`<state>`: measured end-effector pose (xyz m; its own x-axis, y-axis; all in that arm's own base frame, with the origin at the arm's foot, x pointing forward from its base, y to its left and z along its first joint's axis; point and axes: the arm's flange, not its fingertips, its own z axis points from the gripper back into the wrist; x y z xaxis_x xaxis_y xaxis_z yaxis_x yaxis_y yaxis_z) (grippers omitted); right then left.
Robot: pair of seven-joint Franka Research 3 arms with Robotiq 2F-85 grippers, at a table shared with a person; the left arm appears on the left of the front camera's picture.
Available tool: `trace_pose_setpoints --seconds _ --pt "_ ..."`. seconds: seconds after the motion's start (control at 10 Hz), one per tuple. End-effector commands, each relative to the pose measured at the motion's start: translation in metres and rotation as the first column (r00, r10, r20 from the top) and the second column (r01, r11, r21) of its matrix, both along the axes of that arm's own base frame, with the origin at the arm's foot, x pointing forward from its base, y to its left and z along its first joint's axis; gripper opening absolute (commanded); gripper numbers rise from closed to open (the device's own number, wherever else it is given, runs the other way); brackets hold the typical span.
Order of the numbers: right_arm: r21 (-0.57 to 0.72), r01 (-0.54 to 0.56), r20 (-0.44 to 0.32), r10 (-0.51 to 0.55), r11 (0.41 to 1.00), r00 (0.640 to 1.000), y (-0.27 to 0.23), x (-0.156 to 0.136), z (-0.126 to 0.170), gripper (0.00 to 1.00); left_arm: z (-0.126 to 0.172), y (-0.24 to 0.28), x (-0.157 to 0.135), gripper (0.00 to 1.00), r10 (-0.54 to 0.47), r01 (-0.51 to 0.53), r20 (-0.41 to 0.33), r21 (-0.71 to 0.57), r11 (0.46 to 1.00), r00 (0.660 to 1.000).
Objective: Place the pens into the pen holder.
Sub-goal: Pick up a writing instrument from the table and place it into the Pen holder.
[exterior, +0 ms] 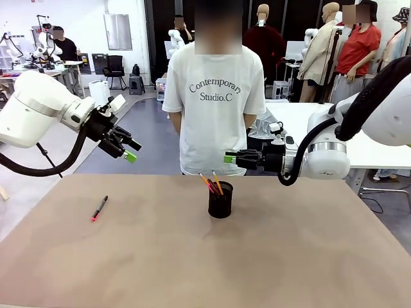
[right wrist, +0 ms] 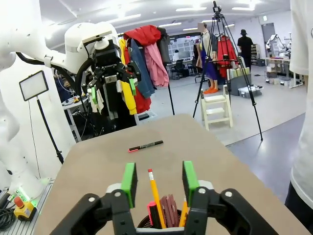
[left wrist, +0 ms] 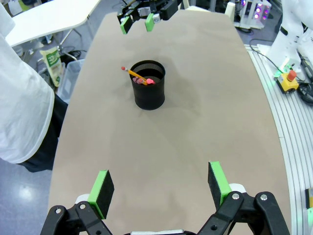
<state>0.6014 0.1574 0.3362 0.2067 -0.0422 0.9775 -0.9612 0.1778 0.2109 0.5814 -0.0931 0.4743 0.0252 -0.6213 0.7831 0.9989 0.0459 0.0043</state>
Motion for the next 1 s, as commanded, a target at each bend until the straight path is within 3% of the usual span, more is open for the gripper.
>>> trace_pose_setpoints --seconds 0.0,0.6,0.8,0.9 --pt "-0.008 0.028 0.039 -0.028 1.0 0.999 0.0 0.003 0.008 1.0 0.001 0.0 0.0 1.0 0.005 -0.005 0.001 -0.007 1.0 1.0" --pt "-0.096 0.011 0.059 -0.005 0.995 0.998 -0.023 -0.004 0.026 1.0 0.001 0.0 0.0 1.0 0.005 -0.005 0.001 -0.007 1.0 1.0" --pt "-0.158 -0.009 0.032 0.014 0.987 0.999 -0.031 -0.005 0.037 1.0 0.001 0.0 0.0 1.0 0.005 -0.005 0.001 -0.007 1.0 1.0" --pt "-0.216 -0.032 -0.015 0.029 0.976 0.999 -0.036 -0.006 0.047 1.0 0.001 0.0 0.0 1.0 0.005 -0.005 0.001 -0.007 1.0 1.0"
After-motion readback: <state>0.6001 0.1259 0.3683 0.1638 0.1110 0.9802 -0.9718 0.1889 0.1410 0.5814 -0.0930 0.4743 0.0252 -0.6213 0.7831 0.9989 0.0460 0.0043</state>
